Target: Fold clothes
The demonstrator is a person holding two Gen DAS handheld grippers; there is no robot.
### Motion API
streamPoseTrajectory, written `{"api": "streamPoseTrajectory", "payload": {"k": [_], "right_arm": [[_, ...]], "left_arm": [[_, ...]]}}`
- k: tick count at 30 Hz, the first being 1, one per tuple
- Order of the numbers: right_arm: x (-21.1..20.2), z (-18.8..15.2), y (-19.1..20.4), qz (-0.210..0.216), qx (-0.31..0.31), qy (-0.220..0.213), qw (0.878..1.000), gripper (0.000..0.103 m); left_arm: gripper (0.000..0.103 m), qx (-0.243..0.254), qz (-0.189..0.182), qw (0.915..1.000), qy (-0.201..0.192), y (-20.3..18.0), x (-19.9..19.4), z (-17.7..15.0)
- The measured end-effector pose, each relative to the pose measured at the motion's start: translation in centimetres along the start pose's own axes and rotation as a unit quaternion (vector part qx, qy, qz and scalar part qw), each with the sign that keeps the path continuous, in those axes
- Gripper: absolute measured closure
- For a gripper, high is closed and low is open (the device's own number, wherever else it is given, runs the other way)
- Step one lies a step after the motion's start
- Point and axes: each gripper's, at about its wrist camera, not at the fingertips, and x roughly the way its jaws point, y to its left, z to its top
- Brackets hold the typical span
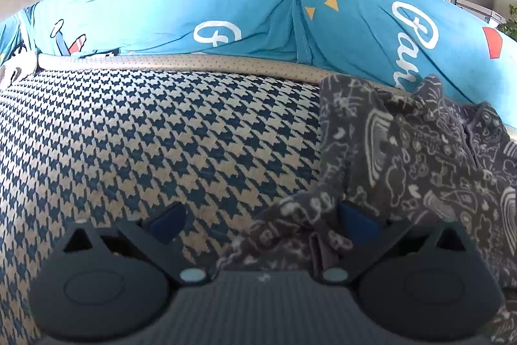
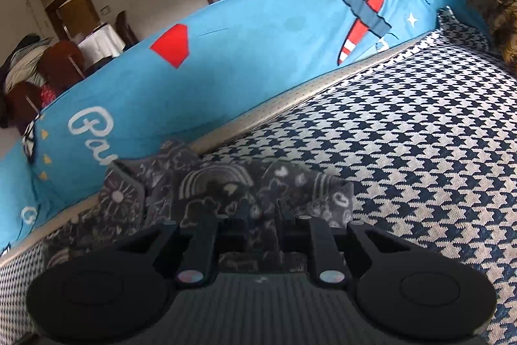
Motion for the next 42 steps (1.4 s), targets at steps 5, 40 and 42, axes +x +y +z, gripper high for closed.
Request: {"api": "streamPoseTrajectory", "payload": {"k": [5,40,42], "right_arm": [[-2.1,-1.8,0.5,0.021,-0.038,0.027,0.999,0.078],[-5.9,-4.5,-4.4,0.003,-0.004,0.06,0.998,0.06],[-5.6,-4.6,-4.8,0.004,0.01,0.067,0.998,0.059]], "left_arm": [[0.0,0.004,0.006,1.0,-0.003,-0.2,-0.2,0.0],[0.0,0.034,-0.016,0.9992,0.007,-1.3,-0.8,-0.6],[0.0,0.039,-0.014,0.9991,0.003,-1.4,-0.9,-0.6]]}}
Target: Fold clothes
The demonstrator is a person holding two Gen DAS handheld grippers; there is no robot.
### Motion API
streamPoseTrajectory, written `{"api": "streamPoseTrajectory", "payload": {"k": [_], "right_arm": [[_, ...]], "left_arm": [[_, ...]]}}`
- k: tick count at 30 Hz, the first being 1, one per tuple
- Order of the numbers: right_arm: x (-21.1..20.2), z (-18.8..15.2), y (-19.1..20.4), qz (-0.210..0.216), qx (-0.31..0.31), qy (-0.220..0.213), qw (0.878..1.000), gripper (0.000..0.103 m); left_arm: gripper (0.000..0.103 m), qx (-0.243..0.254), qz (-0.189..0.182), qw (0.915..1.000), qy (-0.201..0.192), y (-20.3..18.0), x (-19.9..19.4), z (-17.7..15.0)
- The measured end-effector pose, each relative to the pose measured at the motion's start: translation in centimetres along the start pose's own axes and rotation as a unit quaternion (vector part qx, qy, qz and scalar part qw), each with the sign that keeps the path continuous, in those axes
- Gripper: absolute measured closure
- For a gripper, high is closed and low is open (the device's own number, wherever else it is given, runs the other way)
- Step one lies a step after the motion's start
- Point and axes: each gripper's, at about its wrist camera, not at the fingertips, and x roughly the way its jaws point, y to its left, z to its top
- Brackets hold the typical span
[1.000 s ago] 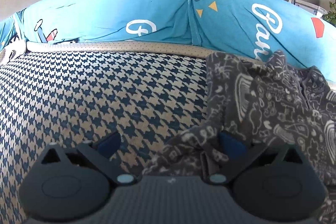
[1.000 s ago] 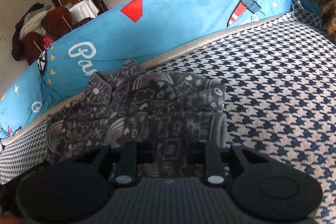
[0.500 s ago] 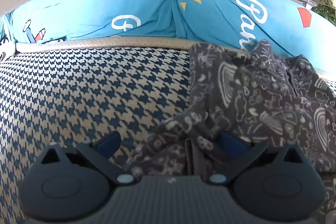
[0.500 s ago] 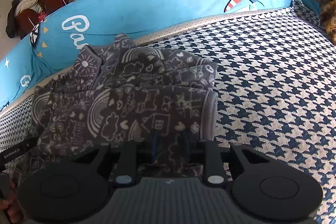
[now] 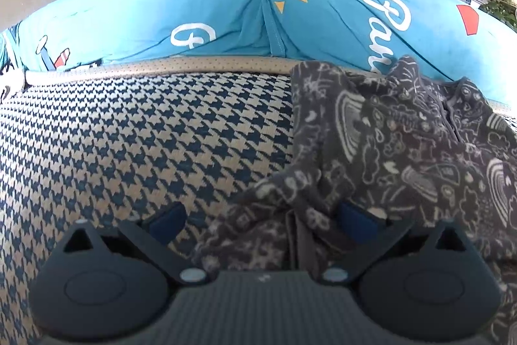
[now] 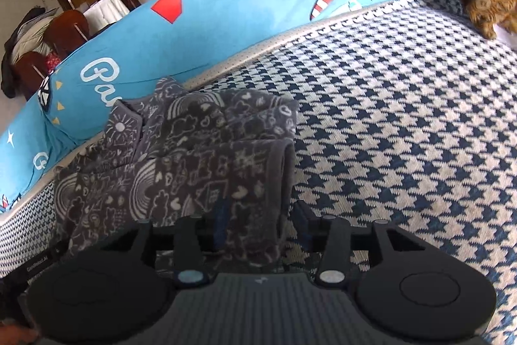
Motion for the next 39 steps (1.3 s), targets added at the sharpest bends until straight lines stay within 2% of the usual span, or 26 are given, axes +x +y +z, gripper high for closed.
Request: {"api": "streamPoseTrajectory", "payload": {"k": [7,11,17,20,22,27,32,35,39], "right_arm": [[1.3,-0.4,-0.2,0.004,0.029,0.018,0.999,0.047],[2.4,-0.6,-0.3,0.014,0.05,0.026,0.998,0.045],[3.5,-0.8,0.3,0.022,0.041,0.007,0.999,0.041],[3.8,-1.0,0.8,0.022,0.028,-0.005,0.999,0.048],[4.0,-1.1,1.0,0.026,0.021,-0.011,0.999,0.059],[3.7,-1.2,1.6,0.034,0.01,-0.026,0.999,0.07],[2.3,-0.9,3.0,0.054,-0.026,-0.059,0.996,0.071],[2.7,-1.0,3.0,0.046,-0.019,-0.051,0.997,0.07],[3.4,-1.1,2.4,0.029,0.0,-0.038,0.999,0.064]], "left_arm": [[0.0,-0.006,-0.005,1.0,0.002,-0.1,-0.5,0.4],[0.0,-0.003,-0.017,0.9998,0.004,-0.4,-1.0,0.5],[0.0,0.011,-0.029,0.9995,-0.001,-1.0,-1.8,0.4],[0.0,0.019,-0.03,0.9994,-0.008,-1.3,-2.0,0.4],[0.0,0.022,-0.029,0.9993,-0.01,-1.4,-2.1,0.4],[0.0,0.023,-0.03,0.9992,-0.01,-1.3,-2.2,0.4],[0.0,0.023,-0.029,0.9993,-0.007,-1.3,-2.1,0.4],[0.0,0.027,-0.027,0.9992,-0.003,-1.4,-2.0,0.3],[0.0,0.03,-0.028,0.9992,0.003,-1.4,-1.8,0.3]]}}
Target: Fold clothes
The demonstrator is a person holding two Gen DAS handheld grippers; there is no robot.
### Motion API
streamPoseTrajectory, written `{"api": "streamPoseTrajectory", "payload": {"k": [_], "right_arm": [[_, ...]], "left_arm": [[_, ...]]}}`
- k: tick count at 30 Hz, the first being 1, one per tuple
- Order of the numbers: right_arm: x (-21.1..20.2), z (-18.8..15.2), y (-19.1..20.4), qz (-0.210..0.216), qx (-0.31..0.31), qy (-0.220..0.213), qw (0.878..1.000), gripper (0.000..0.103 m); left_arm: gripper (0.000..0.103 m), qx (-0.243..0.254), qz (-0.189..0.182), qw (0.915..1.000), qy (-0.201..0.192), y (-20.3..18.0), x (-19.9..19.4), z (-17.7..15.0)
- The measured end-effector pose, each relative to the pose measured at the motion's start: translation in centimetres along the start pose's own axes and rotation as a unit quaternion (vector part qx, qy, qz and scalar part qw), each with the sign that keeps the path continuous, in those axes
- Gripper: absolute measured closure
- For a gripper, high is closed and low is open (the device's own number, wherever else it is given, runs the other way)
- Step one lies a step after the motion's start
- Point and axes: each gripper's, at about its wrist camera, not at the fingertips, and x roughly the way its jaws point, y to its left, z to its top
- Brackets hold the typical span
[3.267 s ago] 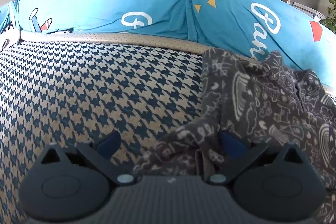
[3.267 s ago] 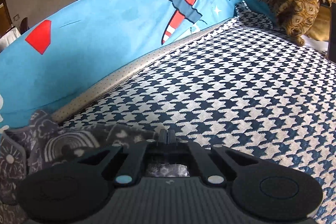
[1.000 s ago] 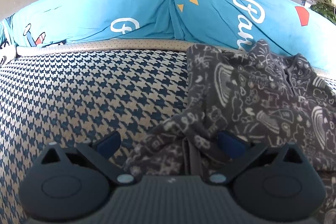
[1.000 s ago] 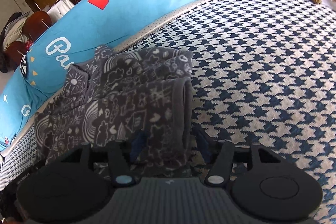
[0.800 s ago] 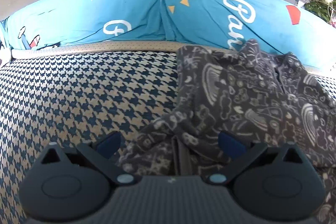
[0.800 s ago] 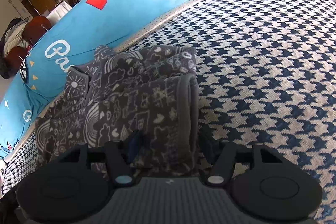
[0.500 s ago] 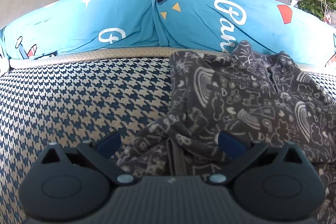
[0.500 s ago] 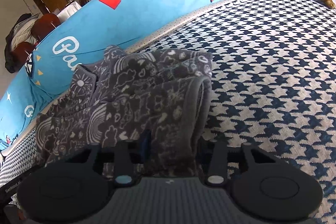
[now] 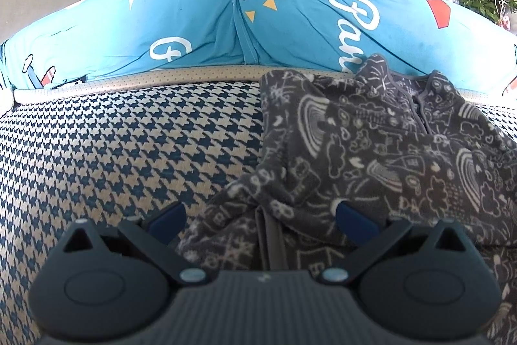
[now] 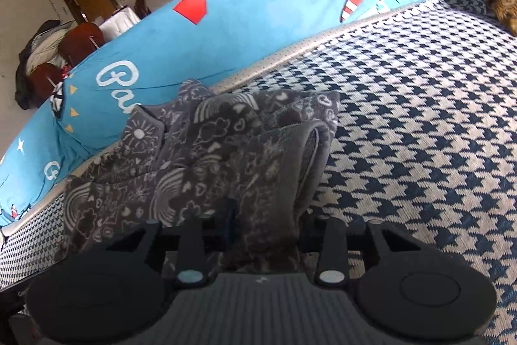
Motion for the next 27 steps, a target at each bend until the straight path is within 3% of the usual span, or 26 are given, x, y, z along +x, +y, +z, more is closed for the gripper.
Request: {"api": "streamPoseTrajectory", "payload": {"k": [3,9,16,27], "right_arm": [[0.5,-0.3,-0.3,-0.016,0.006,0.011,1.0,0.054],[0.7,-0.4,-0.4,-0.015,0.012,0.009,1.0,0.051],[0.6,-0.3,0.1,-0.007,0.01,-0.003,1.0,0.068],[-1.3,0.5,3.3,-0.002,-0.021,-0.05,0.999,0.072]], "left_arm": [[0.0,-0.001,-0.001,1.0,0.004,0.1,0.0,0.1],[0.0,0.002,-0.003,0.9999,0.011,0.3,-0.1,0.2],[0.0,0.005,-0.004,0.9998,0.017,0.2,-0.5,0.2],[0.0,-0.004,0.004,0.9999,0.012,1.4,-1.9,0.6]]}}
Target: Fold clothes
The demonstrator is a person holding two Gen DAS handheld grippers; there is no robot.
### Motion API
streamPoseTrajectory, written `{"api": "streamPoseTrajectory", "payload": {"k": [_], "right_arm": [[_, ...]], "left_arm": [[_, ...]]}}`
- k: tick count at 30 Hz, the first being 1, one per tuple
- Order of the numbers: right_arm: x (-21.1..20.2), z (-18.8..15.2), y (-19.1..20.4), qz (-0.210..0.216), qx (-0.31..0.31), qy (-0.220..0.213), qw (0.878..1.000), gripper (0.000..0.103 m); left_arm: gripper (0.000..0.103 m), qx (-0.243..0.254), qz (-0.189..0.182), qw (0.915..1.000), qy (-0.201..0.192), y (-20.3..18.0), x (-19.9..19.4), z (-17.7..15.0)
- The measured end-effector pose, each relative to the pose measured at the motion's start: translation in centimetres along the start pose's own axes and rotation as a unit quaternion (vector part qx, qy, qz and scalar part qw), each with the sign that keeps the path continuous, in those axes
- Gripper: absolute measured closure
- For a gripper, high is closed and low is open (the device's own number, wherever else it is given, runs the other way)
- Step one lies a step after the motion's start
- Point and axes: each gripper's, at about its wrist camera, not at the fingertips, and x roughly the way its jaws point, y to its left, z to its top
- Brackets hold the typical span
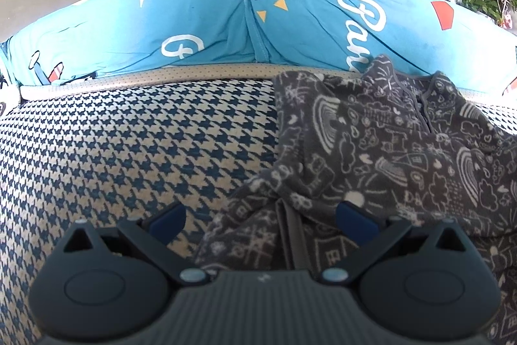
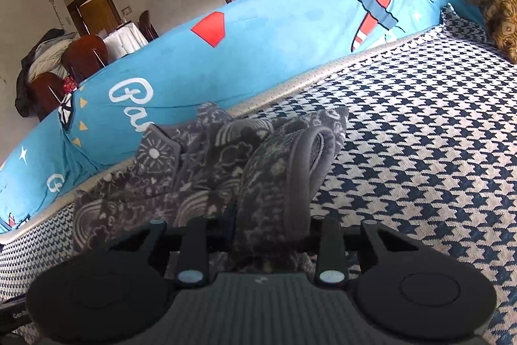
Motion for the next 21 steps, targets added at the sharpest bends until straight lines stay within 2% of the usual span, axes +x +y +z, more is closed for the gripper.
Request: {"api": "streamPoseTrajectory", "payload": {"k": [9,21], "right_arm": [[-0.8,0.2,4.3,0.023,-0.026,-0.021,0.999,0.073],[-0.6,-1.1,10.6,0.036,-0.134,-0.044,0.989,0.073]], "left_arm": [[0.0,-0.018,0.009,0.9998,-0.004,2.3,-0.6,0.2],[0.0,-0.05,0.021,0.9985,-0.005,5.7,-1.3,0.1]]}}
